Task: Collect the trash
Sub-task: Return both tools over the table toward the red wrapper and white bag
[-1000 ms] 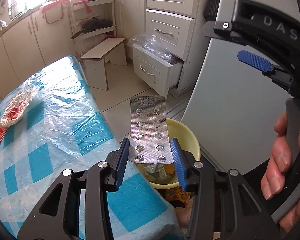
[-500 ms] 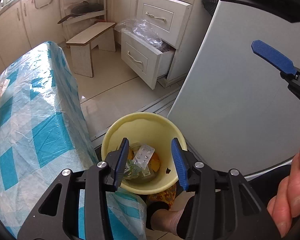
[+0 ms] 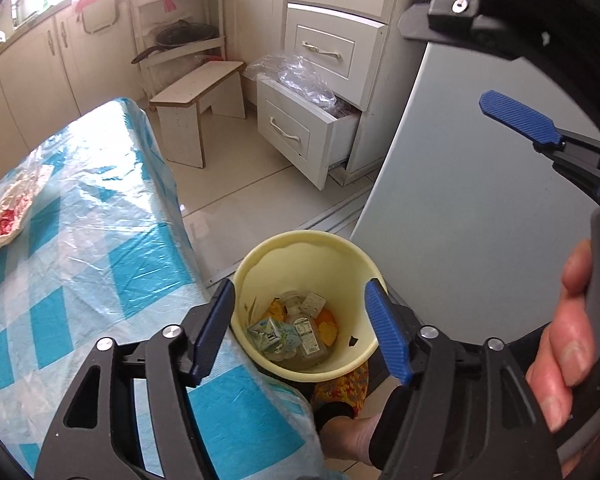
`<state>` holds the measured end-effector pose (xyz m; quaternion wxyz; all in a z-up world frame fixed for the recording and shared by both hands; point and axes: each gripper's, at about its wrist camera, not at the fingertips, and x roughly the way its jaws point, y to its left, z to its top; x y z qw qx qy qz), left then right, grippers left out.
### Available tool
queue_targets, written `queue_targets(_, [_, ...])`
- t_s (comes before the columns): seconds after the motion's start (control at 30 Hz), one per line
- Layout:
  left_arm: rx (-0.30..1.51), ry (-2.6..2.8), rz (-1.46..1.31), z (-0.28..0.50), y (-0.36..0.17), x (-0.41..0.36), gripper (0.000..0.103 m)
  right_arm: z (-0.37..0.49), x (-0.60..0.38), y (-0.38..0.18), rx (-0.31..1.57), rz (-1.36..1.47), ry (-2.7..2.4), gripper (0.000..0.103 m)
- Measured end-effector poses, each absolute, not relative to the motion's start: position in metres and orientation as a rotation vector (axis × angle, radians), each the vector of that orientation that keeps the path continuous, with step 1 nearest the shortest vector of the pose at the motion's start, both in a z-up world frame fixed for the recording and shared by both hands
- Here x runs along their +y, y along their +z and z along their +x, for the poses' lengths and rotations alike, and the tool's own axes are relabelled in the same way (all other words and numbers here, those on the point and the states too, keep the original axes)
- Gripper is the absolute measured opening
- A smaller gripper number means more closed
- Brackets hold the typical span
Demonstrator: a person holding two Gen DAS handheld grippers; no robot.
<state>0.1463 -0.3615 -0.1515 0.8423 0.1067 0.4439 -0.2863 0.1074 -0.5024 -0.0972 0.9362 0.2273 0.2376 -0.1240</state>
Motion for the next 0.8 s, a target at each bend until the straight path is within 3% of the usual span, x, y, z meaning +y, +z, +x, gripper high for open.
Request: queue_targets(0.8, [0.787,-0.342,0.118,0.153,-0.112,-0.245,0.082,0.137,-0.457,-0.105,0.614,0.295,-0.225,0.081])
